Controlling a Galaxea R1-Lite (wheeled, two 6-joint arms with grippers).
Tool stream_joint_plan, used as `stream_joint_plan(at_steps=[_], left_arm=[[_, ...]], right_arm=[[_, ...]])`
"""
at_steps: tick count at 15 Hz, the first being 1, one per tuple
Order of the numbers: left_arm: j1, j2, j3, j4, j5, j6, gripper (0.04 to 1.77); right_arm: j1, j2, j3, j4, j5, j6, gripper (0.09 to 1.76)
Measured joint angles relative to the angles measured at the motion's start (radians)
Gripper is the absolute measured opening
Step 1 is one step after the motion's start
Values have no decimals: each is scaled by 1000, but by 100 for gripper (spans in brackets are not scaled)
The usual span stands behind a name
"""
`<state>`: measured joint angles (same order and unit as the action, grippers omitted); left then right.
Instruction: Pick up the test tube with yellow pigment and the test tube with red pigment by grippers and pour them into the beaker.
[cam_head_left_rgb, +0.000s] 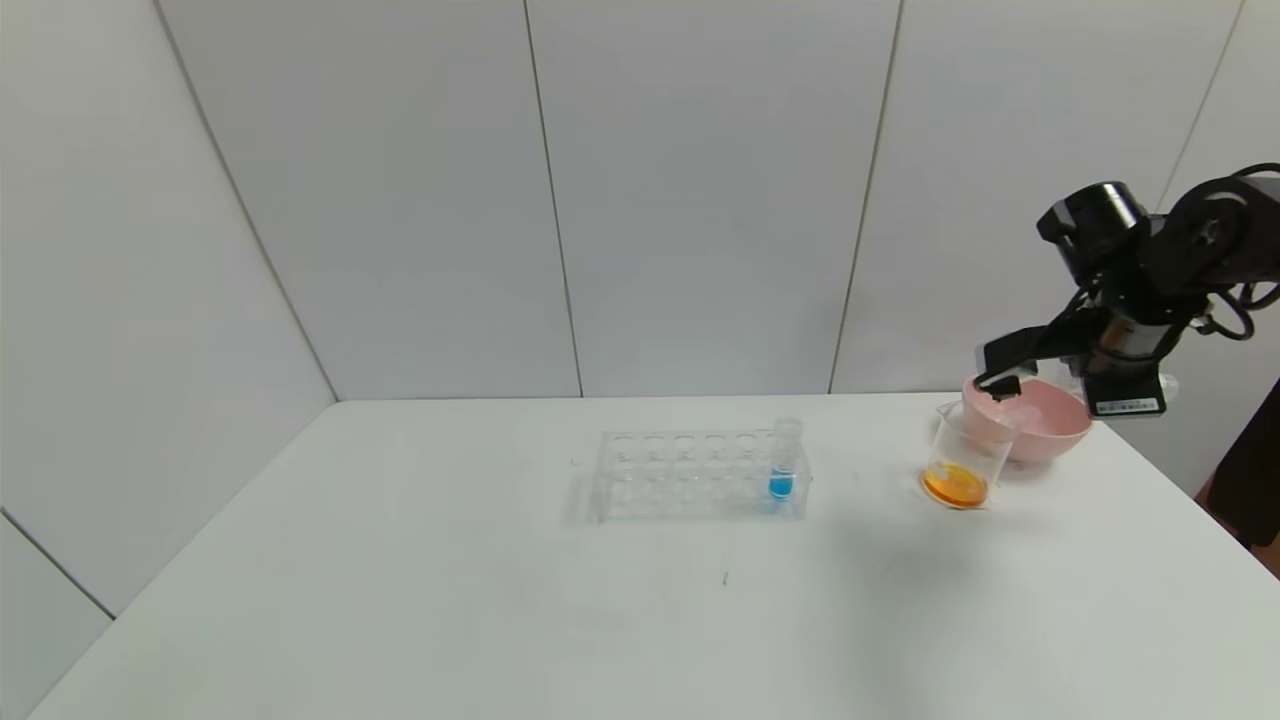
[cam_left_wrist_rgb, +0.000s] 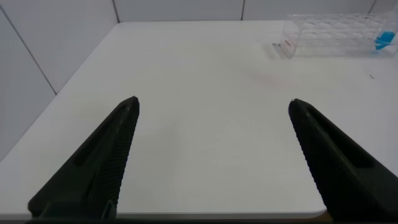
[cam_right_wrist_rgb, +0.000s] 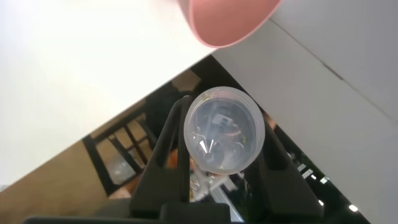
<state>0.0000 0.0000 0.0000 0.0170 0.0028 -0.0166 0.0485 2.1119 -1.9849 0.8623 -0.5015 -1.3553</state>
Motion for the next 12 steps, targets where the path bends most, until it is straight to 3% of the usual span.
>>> stream_joint_plan(at_steps=[5, 8, 10, 12], left_arm=[[0, 0, 0, 0, 0, 0, 172], [0, 0, 0, 0, 0, 0, 172], [0, 0, 0, 0, 0, 0, 172], [0, 0, 0, 0, 0, 0, 172]], right_arm=[[-136, -117, 54, 85, 417, 135, 55], [-217, -175, 117, 68, 630, 352, 55], [-263, -210, 191, -12, 731, 463, 55], [-310, -244, 316, -210, 793, 532, 55]])
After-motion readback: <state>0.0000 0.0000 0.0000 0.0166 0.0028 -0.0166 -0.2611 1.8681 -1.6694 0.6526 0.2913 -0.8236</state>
